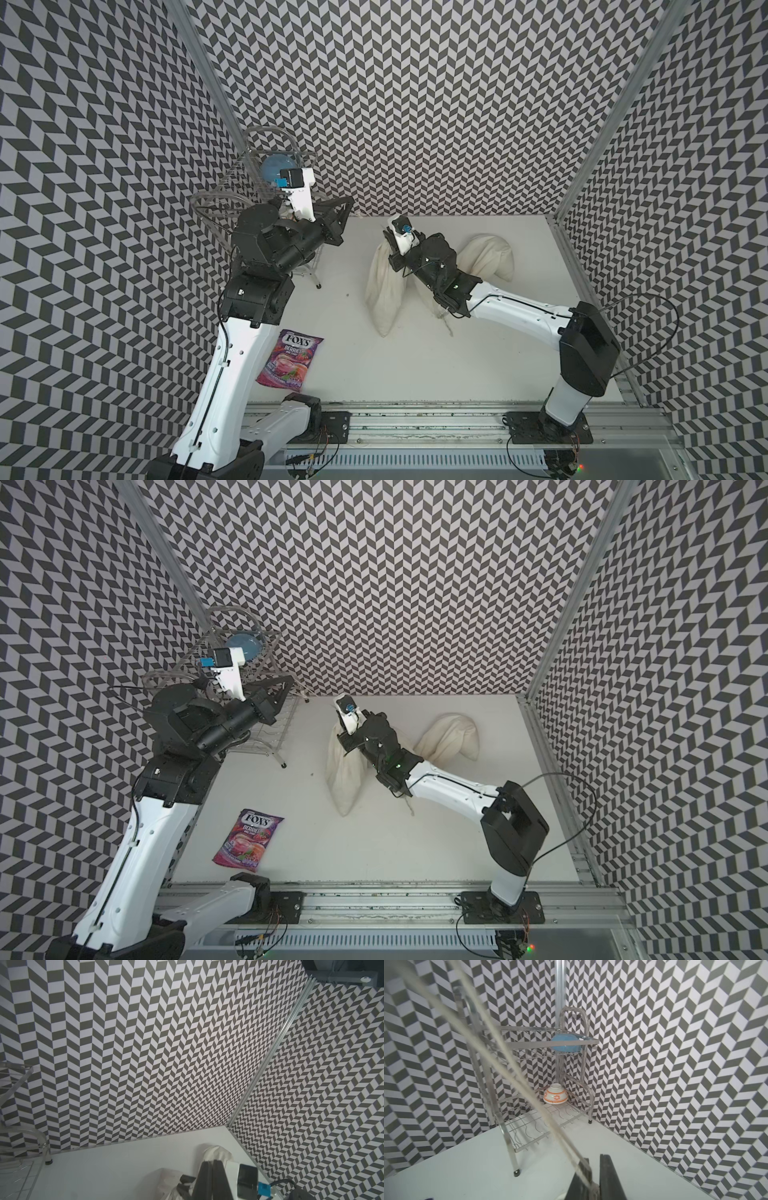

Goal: Close the soil bag
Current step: Frap the soil bag at the center of the board.

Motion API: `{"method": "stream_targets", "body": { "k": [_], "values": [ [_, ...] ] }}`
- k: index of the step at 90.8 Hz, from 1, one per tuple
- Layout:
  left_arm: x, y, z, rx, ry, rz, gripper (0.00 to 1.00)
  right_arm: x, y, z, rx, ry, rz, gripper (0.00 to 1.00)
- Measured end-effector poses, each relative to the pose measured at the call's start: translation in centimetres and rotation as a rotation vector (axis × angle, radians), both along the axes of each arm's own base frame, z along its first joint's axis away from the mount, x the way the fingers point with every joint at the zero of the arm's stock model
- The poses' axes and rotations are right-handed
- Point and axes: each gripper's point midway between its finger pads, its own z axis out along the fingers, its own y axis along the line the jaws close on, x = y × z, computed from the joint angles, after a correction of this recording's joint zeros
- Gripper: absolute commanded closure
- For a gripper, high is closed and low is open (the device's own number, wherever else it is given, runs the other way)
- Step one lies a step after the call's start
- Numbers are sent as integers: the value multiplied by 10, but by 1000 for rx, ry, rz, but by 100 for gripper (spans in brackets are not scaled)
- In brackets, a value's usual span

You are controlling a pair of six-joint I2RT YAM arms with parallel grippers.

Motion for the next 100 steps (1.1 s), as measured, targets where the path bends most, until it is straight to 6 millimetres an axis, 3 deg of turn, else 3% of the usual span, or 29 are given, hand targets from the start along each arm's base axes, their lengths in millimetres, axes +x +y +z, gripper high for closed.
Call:
{"method": "stream_targets", "body": {
  "k": [10,22,42,51,73,89,100],
  "values": [
    [12,0,-12,18,62,9,100,12,-10,-9,4,0,-29,86],
    [20,1,-8,31,86,17,100,18,-10,-16,8,7,-23,83],
    [15,8,17,50,38,48,100,13,2,-3,50,4,52,83],
    [17,13,15,70,42,77,100,12,10,-9,58,18,92,87],
    [20,32,10,109,41,176,100,11,35,-17,101,32,196,87],
    [19,51,-7,159,72,267,100,16,59,-34,116,69,275,87],
    [22,73,-39,203,114,366,100,7,71,-59,83,138,354,78]
  ]
}}
